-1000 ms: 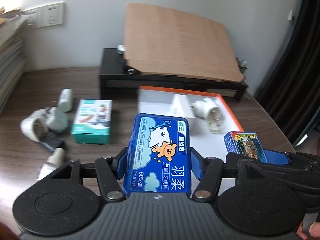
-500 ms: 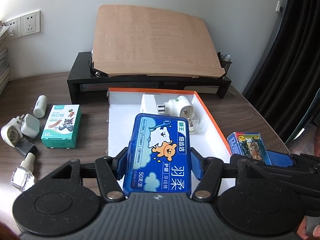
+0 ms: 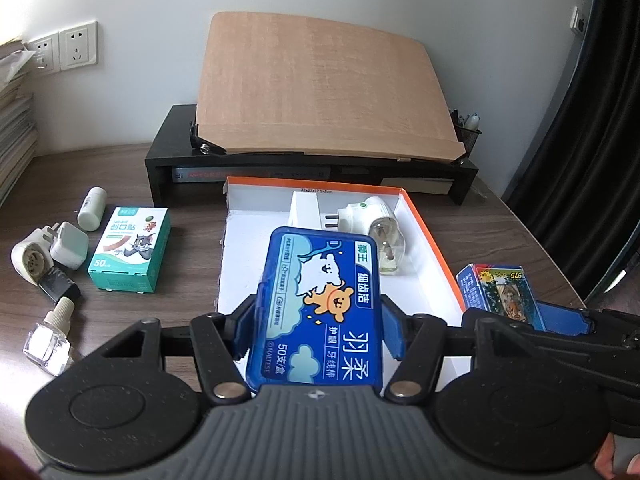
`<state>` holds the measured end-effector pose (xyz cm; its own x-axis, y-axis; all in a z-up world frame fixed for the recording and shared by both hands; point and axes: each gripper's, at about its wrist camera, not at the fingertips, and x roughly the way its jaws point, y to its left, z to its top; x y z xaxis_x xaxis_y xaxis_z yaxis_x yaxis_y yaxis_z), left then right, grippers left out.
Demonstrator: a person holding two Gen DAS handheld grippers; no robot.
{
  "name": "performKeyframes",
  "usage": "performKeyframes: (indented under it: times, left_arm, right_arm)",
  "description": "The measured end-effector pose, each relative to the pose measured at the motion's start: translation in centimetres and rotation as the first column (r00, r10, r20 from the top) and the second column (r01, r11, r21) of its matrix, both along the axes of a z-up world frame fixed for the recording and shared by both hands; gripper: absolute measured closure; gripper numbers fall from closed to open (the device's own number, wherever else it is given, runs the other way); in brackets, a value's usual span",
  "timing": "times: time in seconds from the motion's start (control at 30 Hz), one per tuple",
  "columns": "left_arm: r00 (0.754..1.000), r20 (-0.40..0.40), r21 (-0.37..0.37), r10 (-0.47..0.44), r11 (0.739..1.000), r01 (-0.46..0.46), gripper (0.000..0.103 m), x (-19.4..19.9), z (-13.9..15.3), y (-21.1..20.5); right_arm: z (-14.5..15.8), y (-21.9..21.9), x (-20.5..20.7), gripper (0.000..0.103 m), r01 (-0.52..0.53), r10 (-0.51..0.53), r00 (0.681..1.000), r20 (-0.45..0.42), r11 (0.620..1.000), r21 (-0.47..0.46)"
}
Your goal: Organize rigid objects
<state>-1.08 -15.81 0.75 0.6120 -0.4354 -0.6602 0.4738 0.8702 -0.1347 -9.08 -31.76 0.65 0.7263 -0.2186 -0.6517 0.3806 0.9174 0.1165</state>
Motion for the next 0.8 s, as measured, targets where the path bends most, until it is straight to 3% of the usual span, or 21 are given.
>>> performKeyframes:
  times: [0.8]
  left_arm:
    - [0.999, 0.021, -0.014, 0.049, 0.999, -0.048, 0.041, -1.0, -0.5, -1.4]
  right_arm:
    - [0.1, -1.5, -0.8, 0.032, -0.046, 0.047, 0.998, 0.036, 0.998, -0.030]
